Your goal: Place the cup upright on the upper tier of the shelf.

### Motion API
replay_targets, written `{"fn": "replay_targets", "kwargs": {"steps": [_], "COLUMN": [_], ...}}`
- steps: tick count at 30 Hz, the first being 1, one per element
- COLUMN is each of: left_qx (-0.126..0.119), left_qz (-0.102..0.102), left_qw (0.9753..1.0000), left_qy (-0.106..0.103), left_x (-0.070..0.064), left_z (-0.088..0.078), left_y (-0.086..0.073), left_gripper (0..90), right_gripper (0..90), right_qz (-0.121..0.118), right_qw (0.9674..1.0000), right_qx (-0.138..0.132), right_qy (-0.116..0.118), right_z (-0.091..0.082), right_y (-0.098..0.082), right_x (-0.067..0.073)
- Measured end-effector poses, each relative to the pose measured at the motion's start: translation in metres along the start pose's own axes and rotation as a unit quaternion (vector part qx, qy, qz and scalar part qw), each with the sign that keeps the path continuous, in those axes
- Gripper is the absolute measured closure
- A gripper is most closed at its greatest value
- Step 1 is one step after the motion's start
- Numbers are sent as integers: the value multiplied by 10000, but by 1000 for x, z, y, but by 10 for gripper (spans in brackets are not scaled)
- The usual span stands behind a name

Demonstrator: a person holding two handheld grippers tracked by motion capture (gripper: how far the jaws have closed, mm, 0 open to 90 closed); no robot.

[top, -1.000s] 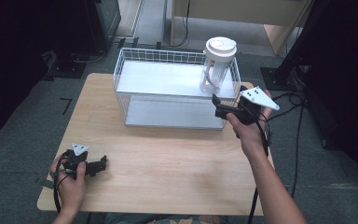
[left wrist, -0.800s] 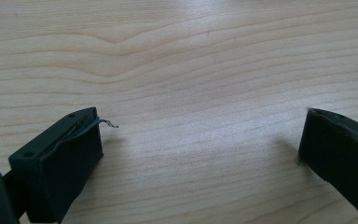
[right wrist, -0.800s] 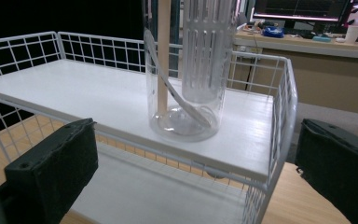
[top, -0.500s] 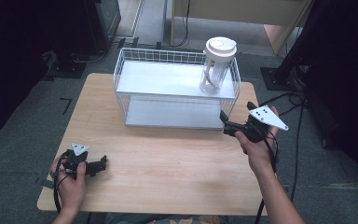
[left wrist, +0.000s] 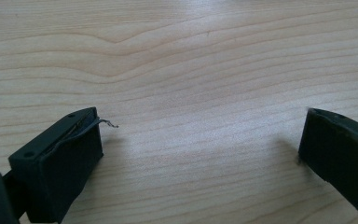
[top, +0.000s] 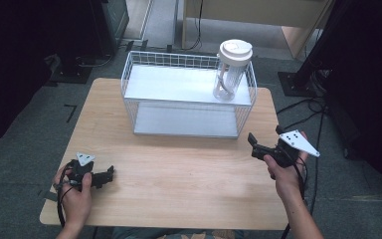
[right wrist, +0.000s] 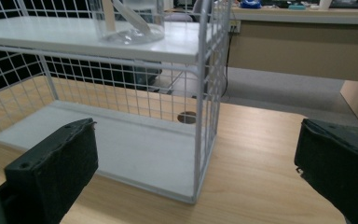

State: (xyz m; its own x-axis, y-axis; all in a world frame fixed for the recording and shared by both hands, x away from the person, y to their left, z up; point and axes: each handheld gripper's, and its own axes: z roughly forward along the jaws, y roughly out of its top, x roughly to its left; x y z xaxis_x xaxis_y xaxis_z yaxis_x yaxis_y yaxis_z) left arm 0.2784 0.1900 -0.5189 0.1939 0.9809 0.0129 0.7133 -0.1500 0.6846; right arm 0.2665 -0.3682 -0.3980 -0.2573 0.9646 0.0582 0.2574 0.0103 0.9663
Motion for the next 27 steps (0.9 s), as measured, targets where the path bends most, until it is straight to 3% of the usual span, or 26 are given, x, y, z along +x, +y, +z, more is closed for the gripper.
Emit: {"fn": "replay_targets", "kwargs": {"steps": [15,27], "left_qx": [-3,-4], "left_qz": [-6,-7], "left_qw": [10000,10000], "left_qy": [-1,-2], "left_x": [0,0], "left_z": [0,0], "left_y": [0,0], "left_gripper": [0,0], "right_gripper": [0,0], "right_qz": [128,306], "right_qw": [9992,9968], "right_qx": [268,495], "right_qy": [-255,-553], "right_z": [-18,-32], "right_y": [-42,-76], "right_x": [-25,-50]}}
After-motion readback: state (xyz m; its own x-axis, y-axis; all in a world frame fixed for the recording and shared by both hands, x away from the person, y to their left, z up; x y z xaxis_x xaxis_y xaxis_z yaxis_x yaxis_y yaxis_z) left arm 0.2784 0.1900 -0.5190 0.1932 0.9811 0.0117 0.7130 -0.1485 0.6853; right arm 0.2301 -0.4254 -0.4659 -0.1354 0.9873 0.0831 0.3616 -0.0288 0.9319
